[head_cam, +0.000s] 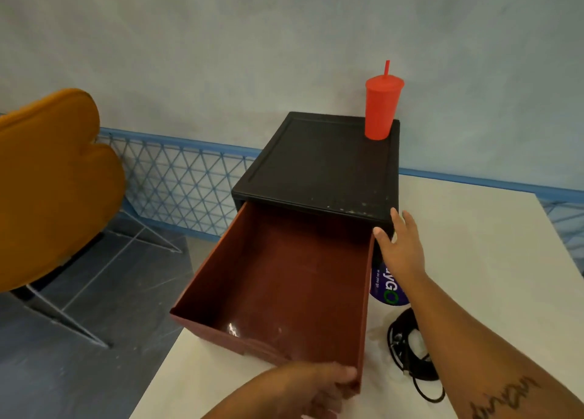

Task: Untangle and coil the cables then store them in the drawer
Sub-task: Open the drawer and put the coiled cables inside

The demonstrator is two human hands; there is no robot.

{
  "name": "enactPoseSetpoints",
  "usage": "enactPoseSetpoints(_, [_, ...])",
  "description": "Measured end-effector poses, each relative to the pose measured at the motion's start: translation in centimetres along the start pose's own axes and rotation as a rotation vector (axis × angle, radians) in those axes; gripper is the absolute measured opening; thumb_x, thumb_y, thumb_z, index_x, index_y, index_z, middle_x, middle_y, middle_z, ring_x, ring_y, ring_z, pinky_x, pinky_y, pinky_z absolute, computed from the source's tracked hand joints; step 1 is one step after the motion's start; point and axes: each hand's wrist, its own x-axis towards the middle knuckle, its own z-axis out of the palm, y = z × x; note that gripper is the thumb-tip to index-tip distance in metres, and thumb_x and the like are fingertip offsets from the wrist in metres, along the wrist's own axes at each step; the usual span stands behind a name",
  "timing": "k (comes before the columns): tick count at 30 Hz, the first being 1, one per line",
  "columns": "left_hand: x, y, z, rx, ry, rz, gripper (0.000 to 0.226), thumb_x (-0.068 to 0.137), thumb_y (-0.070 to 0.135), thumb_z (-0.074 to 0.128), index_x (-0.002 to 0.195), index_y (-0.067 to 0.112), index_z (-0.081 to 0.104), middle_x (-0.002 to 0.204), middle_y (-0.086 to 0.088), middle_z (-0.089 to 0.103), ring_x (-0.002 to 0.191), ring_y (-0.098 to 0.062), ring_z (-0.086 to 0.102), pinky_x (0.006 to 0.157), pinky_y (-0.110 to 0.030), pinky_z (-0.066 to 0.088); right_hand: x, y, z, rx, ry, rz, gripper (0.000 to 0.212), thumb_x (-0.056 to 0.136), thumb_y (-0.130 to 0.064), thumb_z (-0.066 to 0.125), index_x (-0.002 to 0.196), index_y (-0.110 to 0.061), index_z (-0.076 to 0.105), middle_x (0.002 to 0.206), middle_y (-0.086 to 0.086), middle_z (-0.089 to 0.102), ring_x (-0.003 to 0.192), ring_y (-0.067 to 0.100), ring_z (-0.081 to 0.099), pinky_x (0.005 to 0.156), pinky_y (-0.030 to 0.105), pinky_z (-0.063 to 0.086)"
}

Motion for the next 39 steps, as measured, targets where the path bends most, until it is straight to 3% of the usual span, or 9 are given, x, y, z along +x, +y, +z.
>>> enactPoseSetpoints(4, [1.4,4.1,3.7,0.326,-0.032,0.094,0.039,0.074,0.051,0.063,0.091,0.017,0.068,0.095,0.003,0.066,0.079,-0.011,0.057,0.076,-0.023,0.047,-3.7,3.6,0.0,-0.125,0.070,0.088,0.055,0.096,-0.036,0.041,0.146,-0.022,0.024,0.154,0.008,0.022,0.139,0.029,0.028,0.112,0.047,0.026])
enactPoseSetpoints(10, [8.2,8.4,10.0,0.425,0.095,0.307,0.055,0.084,0.041,0.050,0.133,0.016,0.046,0.131,-0.008,0.054,0.107,-0.015,0.052,0.098,-0.036,0.046,-9.4,8.3,0.5,-0.611,-0.206,0.205,0.071,0.091,-0.052,0.040,0.147,-0.034,-0.001,0.158,0.001,0.004,0.146,0.026,0.002,0.114,0.053,0.006])
enactPoseSetpoints(14, [13.5,9.8,10.5,0.389,0.318,0.217,0.062,0.066,0.043,0.053,0.121,0.013,0.054,0.118,-0.009,0.057,0.102,-0.023,0.055,0.093,-0.036,0.047,-11.7,9.6,0.4,-0.468,-0.242,0.256,0.078,0.079,-0.068,0.036,0.145,-0.038,0.007,0.154,-0.003,0.004,0.144,0.033,-0.001,0.113,0.053,0.014])
enactPoseSetpoints(19, [17.9,10.7,10.2,0.529,0.378,0.097,0.014,0.090,0.027,0.047,0.089,0.014,0.052,0.108,-0.007,0.057,0.099,-0.023,0.049,0.090,-0.033,0.044,-12.7,11.1,0.5,-0.432,-0.360,0.224,0.119,0.041,-0.100,0.017,0.144,-0.043,-0.003,0.156,-0.002,-0.009,0.142,0.040,-0.007,0.110,0.052,0.024])
enactPoseSetpoints(22, [19.6,11.2,11.1,0.515,0.350,0.091,0.027,0.094,0.024,0.044,0.067,0.017,0.043,0.080,-0.002,0.047,0.095,-0.019,0.042,0.096,-0.031,0.043,-12.5,12.1,0.7,-0.519,-0.316,0.216,0.105,0.048,-0.088,0.039,0.140,-0.042,0.020,0.147,0.008,0.033,0.124,0.048,0.042,0.079,0.054,0.053])
enactPoseSetpoints(27, [19.6,12.0,11.9,0.189,0.307,-0.015,0.042,0.089,0.026,0.054,0.124,0.004,0.047,0.122,-0.011,0.054,0.116,-0.026,0.050,0.101,-0.034,0.041,-11.7,12.5,0.0,-0.493,-0.251,0.230,0.094,0.034,-0.076,0.050,0.121,-0.041,0.050,0.125,0.005,0.053,0.093,0.034,0.064,0.053,0.038,0.057])
enactPoseSetpoints(30, [20.1,11.5,11.2,0.043,0.244,-0.091,0.055,0.079,0.044,0.060,0.122,0.011,0.051,0.113,-0.012,0.062,0.104,-0.030,0.057,0.098,-0.045,0.045,-11.1,13.4,-0.1,-0.446,-0.196,0.175,0.091,0.035,-0.071,0.054,0.121,-0.044,0.047,0.130,0.003,0.050,0.097,0.032,0.061,0.058,0.039,0.058])
enactPoseSetpoints(35, [20.0,11.6,11.0,-0.051,0.204,-0.046,0.049,0.085,0.043,0.056,0.121,0.010,0.053,0.108,-0.014,0.063,0.098,-0.031,0.059,0.089,-0.044,0.050,-10.9,13.6,-1.6,-0.284,-0.172,0.109,0.089,0.051,-0.060,0.051,0.137,-0.045,0.032,0.152,-0.002,0.018,0.129,0.031,0.028,0.101,0.040,0.040])
enactPoseSetpoints(39, [18.4,12.8,11.2,-0.105,0.136,0.060,0.038,0.086,0.039,0.056,0.112,0.012,0.060,0.103,-0.013,0.066,0.094,-0.028,0.061,0.085,-0.042,0.051,-9.7,12.2,-3.6,-0.221,-0.093,-0.003,0.086,0.051,-0.051,0.054,0.132,-0.049,0.024,0.150,-0.003,0.019,0.128,0.032,0.030,0.102,0.041,0.038])
